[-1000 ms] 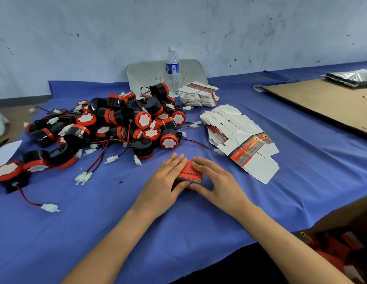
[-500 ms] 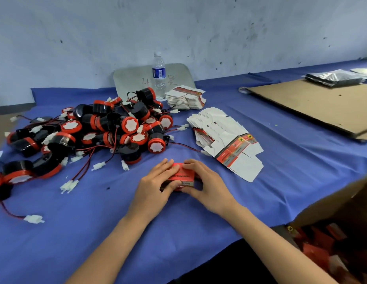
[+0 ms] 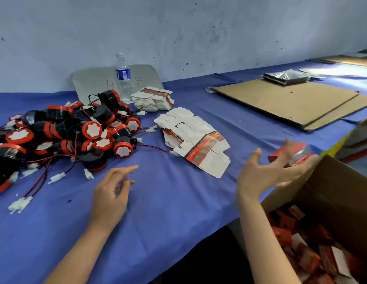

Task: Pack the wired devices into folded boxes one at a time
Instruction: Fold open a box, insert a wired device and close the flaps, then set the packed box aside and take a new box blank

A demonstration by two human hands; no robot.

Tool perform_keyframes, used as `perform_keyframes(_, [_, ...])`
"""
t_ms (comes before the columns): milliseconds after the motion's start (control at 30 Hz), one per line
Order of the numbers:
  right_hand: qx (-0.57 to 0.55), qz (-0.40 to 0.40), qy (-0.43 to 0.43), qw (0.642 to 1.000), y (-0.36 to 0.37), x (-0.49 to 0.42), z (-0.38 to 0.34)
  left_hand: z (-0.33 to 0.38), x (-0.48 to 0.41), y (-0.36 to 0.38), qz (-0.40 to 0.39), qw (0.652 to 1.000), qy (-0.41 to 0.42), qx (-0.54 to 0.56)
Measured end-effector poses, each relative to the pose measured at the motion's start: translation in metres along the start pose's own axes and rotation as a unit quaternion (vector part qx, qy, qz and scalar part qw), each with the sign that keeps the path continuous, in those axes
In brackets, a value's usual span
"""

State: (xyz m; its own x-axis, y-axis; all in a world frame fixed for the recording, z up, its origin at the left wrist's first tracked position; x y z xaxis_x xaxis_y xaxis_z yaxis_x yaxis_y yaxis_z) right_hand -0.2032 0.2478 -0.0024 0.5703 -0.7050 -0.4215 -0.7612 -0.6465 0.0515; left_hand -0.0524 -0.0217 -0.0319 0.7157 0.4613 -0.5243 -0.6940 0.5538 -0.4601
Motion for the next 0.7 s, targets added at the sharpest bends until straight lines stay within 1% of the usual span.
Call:
perform_keyframes(33, [0.034,-0.015,-0.028,0.999,0.003,-0.001,0.000,0.000,0.001,0.000,-0.002,1.000,-0.009,0.005])
perform_keyframes(67, [0.050,-0.046,-0.051,0.996,0.010,0.002,-0.001,0.000,0.000,0.000,-0.003,1.000,-0.018,0.012])
perform_keyframes(100, [0.063,-0.102,-0.074,0.990,0.020,0.006,-0.003,-0.001,0.000,0.000,-0.003,0.999,-0.026,0.019])
perform_keyframes(133, [0.086,-0.191,-0.096,0.973,0.033,0.014,-0.005,-0.001,0.000,0.000,-0.004,0.999,-0.035,0.026])
perform_keyframes(167, [0.122,-0.299,-0.117,0.939,0.046,0.025,-0.005,-0.002,0.000,0.000,-0.005,0.999,-0.043,0.032])
perform_keyframes(200, [0.168,-0.405,-0.131,0.889,0.059,0.037,-0.002,-0.003,0.000,0.000,-0.008,0.998,-0.051,0.038])
perform_keyframes(233, [0.215,-0.492,-0.137,0.832,0.069,0.048,0.003,-0.004,0.000,0.000,-0.010,0.997,-0.058,0.043])
perform_keyframes(267, [0.257,-0.550,-0.139,0.783,0.075,0.057,0.010,-0.005,0.000,0.000,-0.011,0.997,-0.067,0.049])
perform_keyframes(300, [0.287,-0.578,-0.142,0.751,0.079,0.063,0.016,-0.007,0.000,-0.001,-0.009,0.996,-0.075,0.055])
perform_keyframes(333, [0.306,-0.583,-0.153,0.737,0.082,0.066,0.019,-0.008,0.000,-0.002,-0.005,0.994,-0.084,0.063])
perform_keyframes(367, [0.317,-0.575,-0.169,0.735,0.082,0.067,0.021,-0.009,0.000,-0.002,0.000,0.993,-0.093,0.071])
perform_keyframes(400, [0.321,-0.560,-0.185,0.741,0.082,0.067,0.020,-0.010,-0.001,-0.002,0.004,0.992,-0.100,0.076])
perform_keyframes(433, [0.315,-0.537,-0.199,0.756,0.081,0.067,0.018,-0.012,-0.001,-0.003,0.006,0.991,-0.106,0.080])
perform_keyframes(500, [0.277,-0.478,-0.219,0.804,0.076,0.064,0.008,-0.014,-0.001,-0.002,0.005,0.989,-0.115,0.088])
perform_keyframes(533, [0.249,-0.436,-0.219,0.837,0.072,0.061,0.003,-0.015,-0.001,-0.002,0.004,0.989,-0.116,0.092])
perform_keyframes(567, [0.211,-0.384,-0.204,0.875,0.066,0.058,-0.002,-0.015,-0.001,-0.003,0.005,0.988,-0.117,0.096])
perform_keyframes(600, [0.157,-0.321,-0.179,0.917,0.059,0.054,-0.006,-0.015,-0.001,-0.003,0.006,0.988,-0.118,0.099])
perform_keyframes(633, [0.091,-0.254,-0.156,0.950,0.052,0.049,-0.012,-0.016,-0.002,-0.003,0.008,0.988,-0.119,0.102])
perform_keyframes(667, [0.024,-0.199,-0.143,0.969,0.045,0.047,-0.019,-0.016,-0.002,-0.004,0.011,0.987,-0.118,0.107])
perform_keyframes(700, [-0.035,-0.171,-0.130,0.976,0.041,0.047,-0.027,-0.015,-0.002,-0.004,0.017,0.987,-0.116,0.113])
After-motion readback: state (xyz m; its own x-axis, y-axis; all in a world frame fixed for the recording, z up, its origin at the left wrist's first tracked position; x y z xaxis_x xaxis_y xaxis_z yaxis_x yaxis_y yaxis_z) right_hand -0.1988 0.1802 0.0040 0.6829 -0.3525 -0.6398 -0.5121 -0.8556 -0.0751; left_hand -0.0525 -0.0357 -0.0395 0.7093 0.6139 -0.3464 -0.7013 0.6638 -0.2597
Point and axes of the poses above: each hand's wrist, its own x-axis away from the middle knuckle, its own y-axis out of the palm, z = x × y, the point moved 3 cm from there along -x, towards the middle knuckle, and after that the axes turned 1 degree about -z, right-handed, at the moved point
